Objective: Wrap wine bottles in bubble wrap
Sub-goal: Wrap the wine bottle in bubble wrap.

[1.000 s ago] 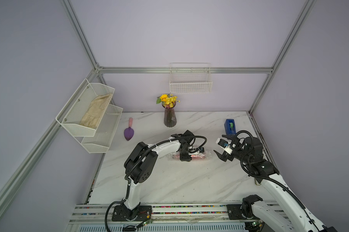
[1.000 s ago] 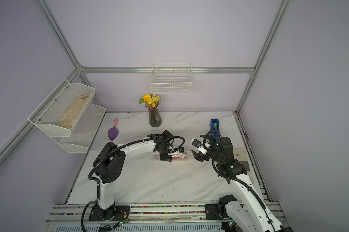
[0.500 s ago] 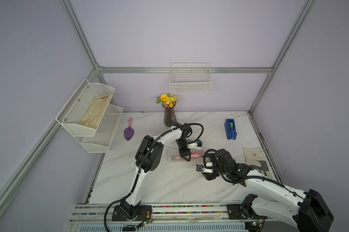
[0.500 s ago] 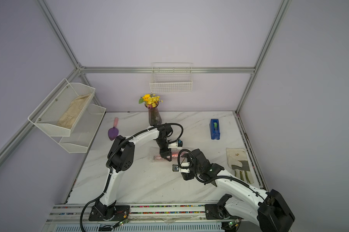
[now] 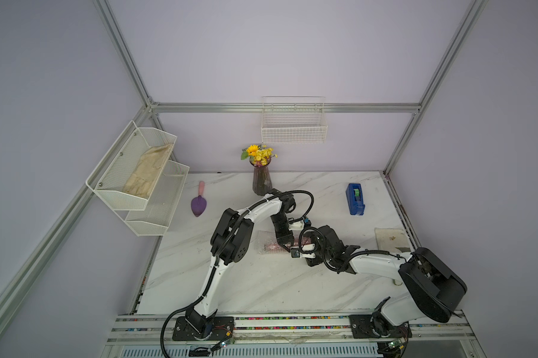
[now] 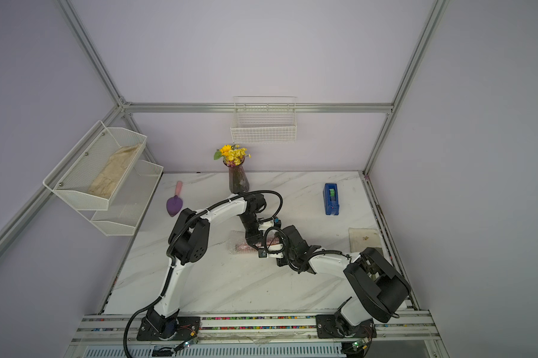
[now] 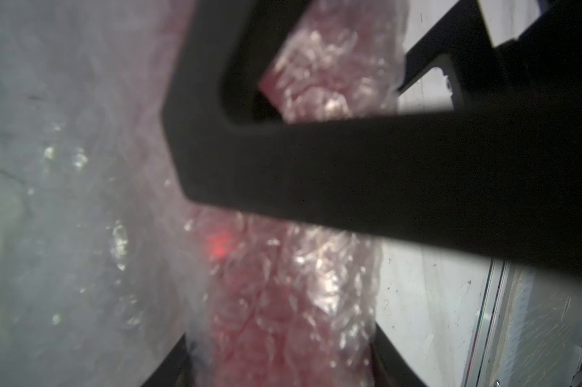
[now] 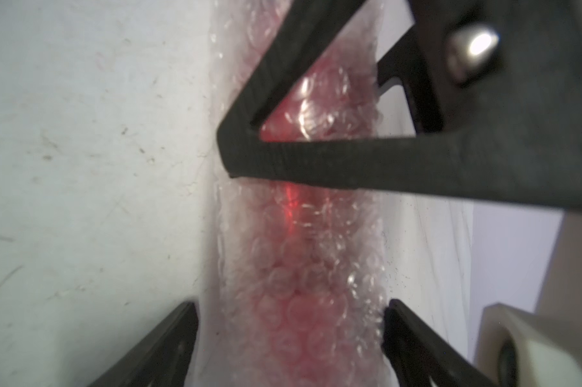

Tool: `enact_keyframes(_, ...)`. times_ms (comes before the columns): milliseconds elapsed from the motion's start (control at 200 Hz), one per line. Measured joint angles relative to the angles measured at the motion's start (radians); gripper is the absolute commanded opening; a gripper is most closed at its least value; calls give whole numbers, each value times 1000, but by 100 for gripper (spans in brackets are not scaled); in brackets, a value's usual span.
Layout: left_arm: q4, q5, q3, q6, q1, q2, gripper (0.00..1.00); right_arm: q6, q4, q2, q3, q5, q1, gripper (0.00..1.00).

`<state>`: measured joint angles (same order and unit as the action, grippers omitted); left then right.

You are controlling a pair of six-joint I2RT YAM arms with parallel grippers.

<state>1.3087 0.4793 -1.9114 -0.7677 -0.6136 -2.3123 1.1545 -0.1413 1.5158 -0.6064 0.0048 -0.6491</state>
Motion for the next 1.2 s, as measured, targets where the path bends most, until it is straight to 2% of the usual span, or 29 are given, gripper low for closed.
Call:
enact_keyframes(160,-8,-8,2,15,3,4,44,13,14,56,-46,-33,34,64)
enact_keyframes(245,-27,-28,16,27,1,24,47,25,8,76,-63,-55,50,60)
enact_keyframes(335,-71,-50,58,51,1,60,57,33,14,92,-84,-76,60,54)
enact_keyframes(465,-170,-119,153,84,3,151,76,35,46,108,-116,-127,74,53)
enact_keyframes(545,-261,-198,239,106,5,251,87,34,92,108,-137,-165,88,53)
enact_keyframes(600,-331,-244,308,131,6,338,100,25,134,110,-157,-185,99,53)
enact_keyframes(795,-616,-404,634,183,11,726,100,-19,301,132,-249,-258,138,50)
enact_keyframes(950,-857,-508,885,162,11,989,100,-78,522,206,-402,-345,180,49)
enact_keyframes(1060,-954,-584,1006,92,-27,1087,100,-103,663,269,-505,-397,199,49)
enact_keyframes(1200,-1041,-679,1089,-35,-146,1093,100,-124,780,328,-594,-439,214,50)
